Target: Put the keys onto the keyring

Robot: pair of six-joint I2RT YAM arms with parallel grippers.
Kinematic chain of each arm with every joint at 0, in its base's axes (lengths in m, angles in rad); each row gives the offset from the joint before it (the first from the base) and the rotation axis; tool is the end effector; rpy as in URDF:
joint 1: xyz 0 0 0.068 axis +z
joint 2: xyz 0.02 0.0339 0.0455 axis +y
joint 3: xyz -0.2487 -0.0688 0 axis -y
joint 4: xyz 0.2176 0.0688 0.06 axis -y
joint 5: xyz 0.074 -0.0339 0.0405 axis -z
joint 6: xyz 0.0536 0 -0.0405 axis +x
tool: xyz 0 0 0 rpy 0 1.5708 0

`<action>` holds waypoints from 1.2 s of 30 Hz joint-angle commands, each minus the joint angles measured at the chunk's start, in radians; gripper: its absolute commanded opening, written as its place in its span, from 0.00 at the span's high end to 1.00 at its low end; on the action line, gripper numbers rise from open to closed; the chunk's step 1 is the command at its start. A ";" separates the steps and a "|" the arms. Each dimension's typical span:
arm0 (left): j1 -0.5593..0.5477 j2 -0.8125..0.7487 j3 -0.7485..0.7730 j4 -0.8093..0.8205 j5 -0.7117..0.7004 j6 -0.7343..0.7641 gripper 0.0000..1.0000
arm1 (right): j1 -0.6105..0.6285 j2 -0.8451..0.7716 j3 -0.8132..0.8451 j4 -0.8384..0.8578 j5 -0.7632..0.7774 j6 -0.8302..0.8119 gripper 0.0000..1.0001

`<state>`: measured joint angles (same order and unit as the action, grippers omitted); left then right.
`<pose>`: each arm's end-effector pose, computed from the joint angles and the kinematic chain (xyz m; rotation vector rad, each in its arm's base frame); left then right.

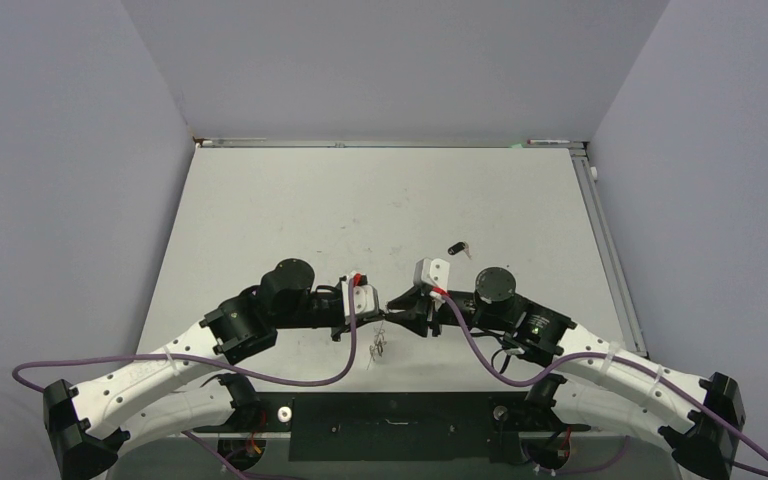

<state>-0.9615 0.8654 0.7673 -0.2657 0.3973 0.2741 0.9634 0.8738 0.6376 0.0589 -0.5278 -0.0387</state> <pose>0.0955 -0.1730 0.2973 1.3700 1.4540 -0.8347 0.0945 0.1832 0.2904 -1.2339 1.3972 1.1183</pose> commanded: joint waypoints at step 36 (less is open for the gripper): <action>0.003 -0.016 0.007 0.091 -0.011 0.017 1.00 | -0.146 0.034 -0.024 0.156 -0.272 0.067 0.70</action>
<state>-0.9604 0.8650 0.7670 -0.2420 0.3706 0.2775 0.8188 0.8948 0.5884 0.1497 -0.7204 0.0296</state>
